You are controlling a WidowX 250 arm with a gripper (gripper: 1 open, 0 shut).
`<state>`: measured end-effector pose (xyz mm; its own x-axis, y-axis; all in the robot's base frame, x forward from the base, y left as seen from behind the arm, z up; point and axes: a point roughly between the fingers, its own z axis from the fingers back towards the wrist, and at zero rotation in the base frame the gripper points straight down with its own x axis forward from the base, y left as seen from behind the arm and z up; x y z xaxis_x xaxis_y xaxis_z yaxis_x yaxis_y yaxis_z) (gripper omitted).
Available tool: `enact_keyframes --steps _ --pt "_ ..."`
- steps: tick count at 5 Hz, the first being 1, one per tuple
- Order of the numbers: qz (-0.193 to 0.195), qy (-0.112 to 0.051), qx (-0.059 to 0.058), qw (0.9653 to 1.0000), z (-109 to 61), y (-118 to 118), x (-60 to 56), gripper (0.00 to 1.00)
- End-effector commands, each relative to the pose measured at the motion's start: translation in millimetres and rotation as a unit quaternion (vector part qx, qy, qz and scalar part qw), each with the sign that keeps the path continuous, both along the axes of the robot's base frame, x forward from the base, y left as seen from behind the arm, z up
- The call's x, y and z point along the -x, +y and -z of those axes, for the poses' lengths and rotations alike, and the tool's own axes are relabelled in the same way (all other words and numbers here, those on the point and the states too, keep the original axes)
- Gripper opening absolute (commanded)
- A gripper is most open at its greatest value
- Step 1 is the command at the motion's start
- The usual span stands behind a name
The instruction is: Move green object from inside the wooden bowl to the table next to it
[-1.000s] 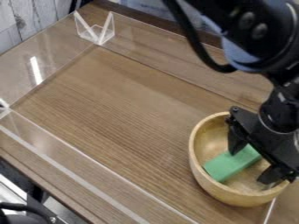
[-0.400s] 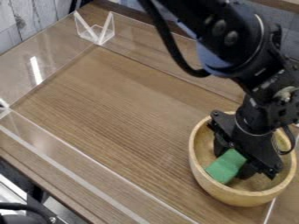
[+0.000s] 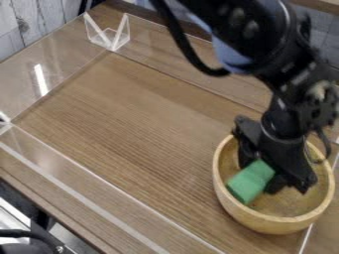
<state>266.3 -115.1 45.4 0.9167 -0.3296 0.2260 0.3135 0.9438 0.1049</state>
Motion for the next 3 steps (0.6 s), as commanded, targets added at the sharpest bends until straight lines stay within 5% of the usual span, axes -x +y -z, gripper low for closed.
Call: enact_keyframes --steps 1,2,3 --pt "0.004 -0.054 0.022 0.9983 -42.6 5.9 -17.4 0.0" --pt "-0.001 -0.081 0.024 0.9964 -67.8 19.9 -25.8 0.0" --pt "-0.05 -0.093 0.028 0.994 -79.8 24.0 -18.3 0.0"
